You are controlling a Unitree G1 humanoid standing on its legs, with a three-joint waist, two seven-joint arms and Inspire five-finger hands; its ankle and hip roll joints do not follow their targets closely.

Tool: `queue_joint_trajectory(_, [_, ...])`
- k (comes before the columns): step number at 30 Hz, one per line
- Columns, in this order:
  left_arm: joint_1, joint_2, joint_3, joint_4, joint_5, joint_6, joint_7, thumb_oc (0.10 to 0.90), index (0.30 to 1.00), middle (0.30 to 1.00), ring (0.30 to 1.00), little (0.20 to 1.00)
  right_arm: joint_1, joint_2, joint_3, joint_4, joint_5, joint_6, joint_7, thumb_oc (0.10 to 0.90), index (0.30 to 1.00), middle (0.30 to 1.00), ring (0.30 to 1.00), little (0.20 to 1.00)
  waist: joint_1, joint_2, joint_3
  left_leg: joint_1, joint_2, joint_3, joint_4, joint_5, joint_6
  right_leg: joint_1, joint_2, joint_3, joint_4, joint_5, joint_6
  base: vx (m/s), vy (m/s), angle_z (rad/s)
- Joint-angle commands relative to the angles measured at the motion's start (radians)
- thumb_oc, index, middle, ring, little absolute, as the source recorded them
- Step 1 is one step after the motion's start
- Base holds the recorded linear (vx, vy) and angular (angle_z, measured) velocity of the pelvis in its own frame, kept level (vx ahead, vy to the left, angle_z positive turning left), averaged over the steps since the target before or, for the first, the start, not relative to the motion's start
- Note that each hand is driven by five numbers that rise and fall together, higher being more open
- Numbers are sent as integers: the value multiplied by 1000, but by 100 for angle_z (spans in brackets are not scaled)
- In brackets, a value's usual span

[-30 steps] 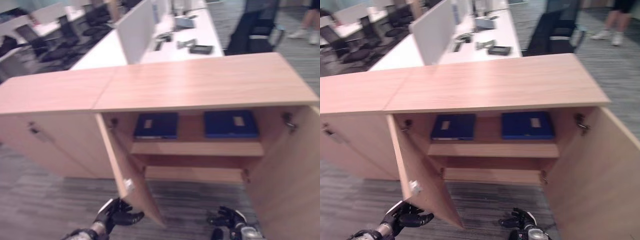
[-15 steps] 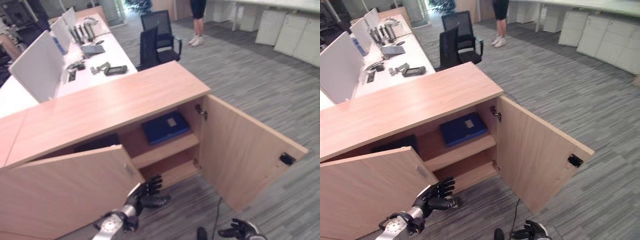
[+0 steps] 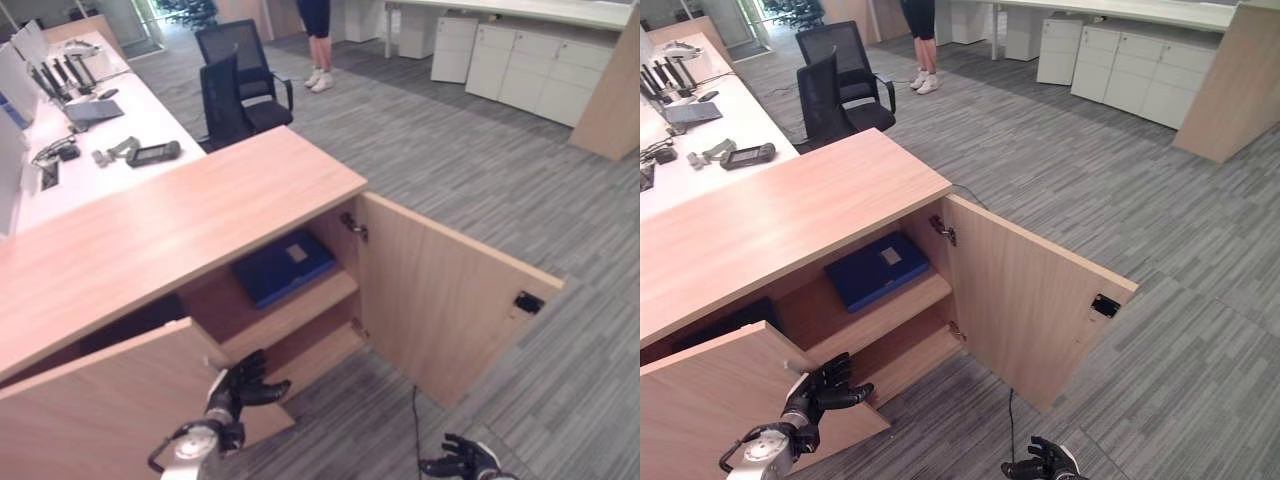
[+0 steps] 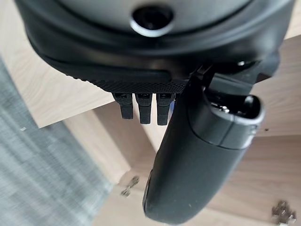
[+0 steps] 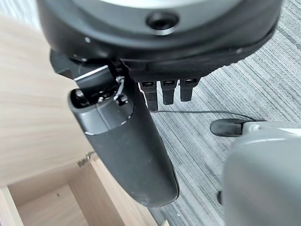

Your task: Put the empty folder in the office cabinet

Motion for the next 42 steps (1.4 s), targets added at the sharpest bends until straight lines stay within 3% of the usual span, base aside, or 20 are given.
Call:
queue_joint_trajectory(1, [-118,134,54,22,-10,-107,13,800,900,900,900,900,-1,-3,-12,8,17,-51,18,800,900,900,900,900,-8,-32,-69,-16,-11,10,-8,-41,-40,-21,-53,-25,26,-65,110,9,68,11])
queue_joint_trajectory(14, [-260,368,106,252,-13,-87,-41,800,900,900,900,900,42,-38,-43,26,53,-58,51,800,900,900,900,900,-28,-61,-100,-8,-19,27,-8,-68,-36,-24,-70,-22,26,-55,136,14,62,-6])
queue_joint_trajectory(23, [-303,440,148,376,-16,-79,-52,800,900,900,900,900,44,-50,-42,28,61,-60,65,800,900,900,900,900,-24,-82,-106,-3,-21,32,-8,-76,-33,-29,-75,-14,27,-49,144,13,34,0])
queue_joint_trajectory(29, [-243,327,144,212,-62,-97,-34,800,900,900,900,900,29,-40,-59,52,65,-55,53,800,900,900,900,900,-8,-89,-102,-3,-25,21,-8,-81,-27,-30,-78,-12,30,-49,142,2,6,0])
queue_joint_trajectory(30, [-196,253,108,103,-61,-110,-40,800,900,900,900,900,22,-28,-68,59,67,-51,51,800,900,900,900,900,0,-92,-97,-3,-28,15,-8,-83,-22,-31,-80,-12,31,-49,139,0,0,0])
queue_joint_trajectory(31, [-190,250,109,95,-59,-107,-36,800,900,900,900,900,25,-30,-69,59,67,-51,51,800,900,900,900,900,1,-90,-98,-1,-28,16,-8,-84,-22,-29,-80,-11,31,-50,139,0,0,0])
queue_joint_trajectory(32, [-140,175,65,7,-49,-111,-47,800,900,900,900,900,20,-24,-79,66,68,-48,50,800,900,900,900,900,7,-89,-94,2,-31,10,-8,-86,-17,-25,-82,-11,32,-51,137,0,0,0])
queue_joint_trajectory(35, [-78,83,-4,-95,-42,-103,-73,800,900,900,900,900,9,-15,-93,79,65,-41,48,800,900,900,900,900,13,-86,-88,-5,-34,7,-8,-75,-9,-40,-84,-9,54,-48,133,-14,11,6])
queue_joint_trajectory(38, [-52,33,-50,-156,-60,-91,-88,800,900,900,900,900,-6,-8,-102,85,70,-37,44,800,900,900,900,900,14,-79,-68,-1,-33,5,-8,-87,0,-66,-83,-6,116,-69,133,-36,10,-5])
queue_joint_trajectory(41, [-6,-34,-102,-195,-65,-75,-103,800,900,900,900,900,-35,9,-112,83,77,-32,38,800,900,900,900,900,13,-63,-20,0,-18,17,-8,-87,21,-179,-70,-27,324,-93,166,-87,9,-9])
queue_joint_trajectory(42, [-6,-35,-102,-194,-65,-75,-103,800,900,900,900,900,-35,8,-112,83,77,-32,38,800,900,900,900,900,13,-63,-21,-1,-19,17,-8,-87,21,-184,-71,-26,330,-96,166,0,0,-27])
